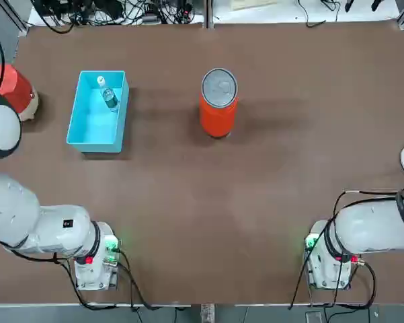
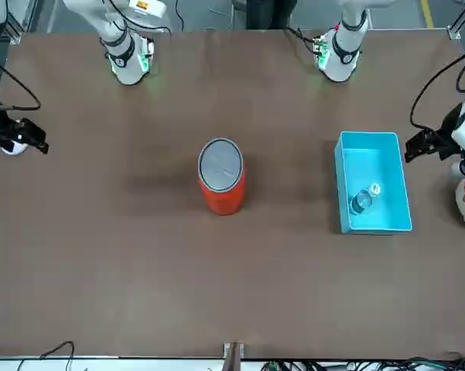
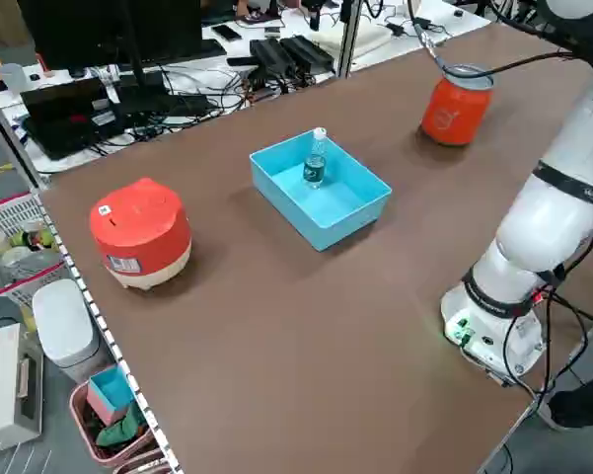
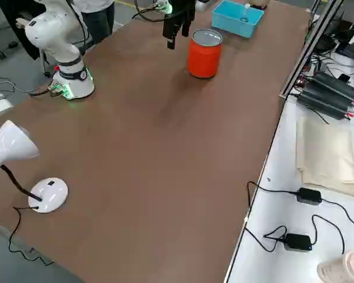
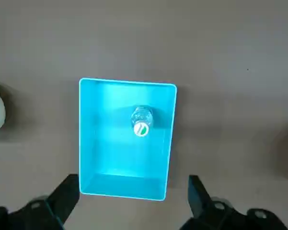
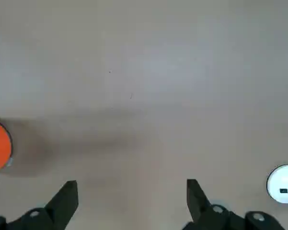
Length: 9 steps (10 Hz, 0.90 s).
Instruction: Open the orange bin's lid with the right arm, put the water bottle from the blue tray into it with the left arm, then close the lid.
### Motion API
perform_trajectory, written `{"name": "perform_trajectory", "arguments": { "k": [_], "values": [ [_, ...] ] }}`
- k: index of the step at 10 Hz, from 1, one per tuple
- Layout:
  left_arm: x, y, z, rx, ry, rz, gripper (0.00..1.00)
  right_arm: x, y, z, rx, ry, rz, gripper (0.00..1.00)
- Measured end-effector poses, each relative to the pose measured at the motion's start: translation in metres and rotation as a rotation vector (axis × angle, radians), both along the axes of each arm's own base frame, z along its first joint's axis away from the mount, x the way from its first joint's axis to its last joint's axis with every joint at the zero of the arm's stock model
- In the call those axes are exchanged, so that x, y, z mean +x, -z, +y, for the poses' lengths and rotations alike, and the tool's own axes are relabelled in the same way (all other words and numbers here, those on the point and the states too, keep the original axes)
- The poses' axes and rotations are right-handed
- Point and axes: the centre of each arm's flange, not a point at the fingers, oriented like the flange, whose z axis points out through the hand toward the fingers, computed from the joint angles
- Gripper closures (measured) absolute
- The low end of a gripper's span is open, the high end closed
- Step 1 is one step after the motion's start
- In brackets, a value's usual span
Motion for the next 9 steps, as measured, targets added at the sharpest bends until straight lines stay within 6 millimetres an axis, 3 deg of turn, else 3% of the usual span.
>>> {"name": "perform_trajectory", "arguments": {
  "k": [4,5,6,9],
  "values": [
    [0.000,0.000,0.000,0.000,0.002,0.000,0.00,0.000,0.000,0.001,0.003,-0.001,0.000,0.02],
    [0.000,0.004,0.001,0.000,0.000,0.007,0.00,0.000,0.000,0.006,0.012,0.002,0.003,0.08],
    [0.001,0.014,0.005,0.000,-0.006,0.013,0.00,-0.002,0.000,0.020,0.023,0.022,0.013,0.15],
    [0.005,0.071,0.011,-0.001,-0.012,-0.001,0.00,-0.013,0.001,0.115,0.021,0.121,0.020,0.63]
  ]
}}
